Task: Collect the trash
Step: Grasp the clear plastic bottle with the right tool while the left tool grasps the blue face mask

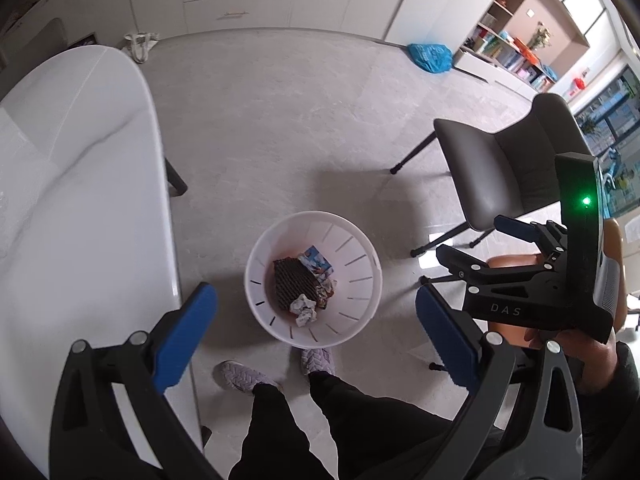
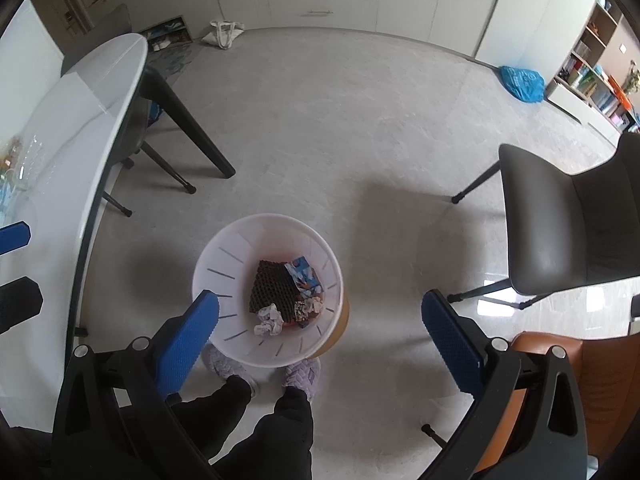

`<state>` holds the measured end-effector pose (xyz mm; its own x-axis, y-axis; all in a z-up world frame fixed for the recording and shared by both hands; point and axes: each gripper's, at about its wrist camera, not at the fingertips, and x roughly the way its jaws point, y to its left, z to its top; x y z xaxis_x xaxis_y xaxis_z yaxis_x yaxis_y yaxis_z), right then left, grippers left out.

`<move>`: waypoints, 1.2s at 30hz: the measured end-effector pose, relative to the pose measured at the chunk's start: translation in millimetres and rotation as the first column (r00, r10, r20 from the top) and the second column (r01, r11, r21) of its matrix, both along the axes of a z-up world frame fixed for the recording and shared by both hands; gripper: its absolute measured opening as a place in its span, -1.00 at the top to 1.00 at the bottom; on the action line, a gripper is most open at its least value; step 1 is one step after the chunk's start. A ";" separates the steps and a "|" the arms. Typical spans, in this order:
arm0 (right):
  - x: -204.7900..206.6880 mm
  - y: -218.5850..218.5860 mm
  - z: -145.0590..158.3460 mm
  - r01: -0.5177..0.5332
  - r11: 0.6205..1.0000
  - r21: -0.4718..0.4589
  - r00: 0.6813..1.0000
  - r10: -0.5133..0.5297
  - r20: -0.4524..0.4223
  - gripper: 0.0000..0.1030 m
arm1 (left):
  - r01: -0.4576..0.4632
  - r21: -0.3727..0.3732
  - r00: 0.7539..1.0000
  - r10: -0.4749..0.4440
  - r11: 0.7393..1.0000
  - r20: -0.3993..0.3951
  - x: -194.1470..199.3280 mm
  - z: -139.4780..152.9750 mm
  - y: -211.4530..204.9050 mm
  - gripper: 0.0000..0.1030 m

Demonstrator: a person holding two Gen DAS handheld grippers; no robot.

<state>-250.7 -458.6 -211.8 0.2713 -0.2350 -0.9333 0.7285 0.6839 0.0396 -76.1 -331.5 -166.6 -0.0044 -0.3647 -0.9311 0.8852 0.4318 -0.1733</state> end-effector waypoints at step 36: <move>404.7 223.3 73.7 -0.479 0.878 -0.015 0.858 0.472 0.202 -0.95 | -0.800 -0.081 0.576 0.799 0.594 0.171 254.7 36.6 364.6 -0.85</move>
<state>154.0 -235.3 -138.0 0.5178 0.0004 -0.8555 0.2904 0.9406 0.1762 178.7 33.1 -130.0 0.4440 -0.1365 -0.8856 0.1931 0.9797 -0.0542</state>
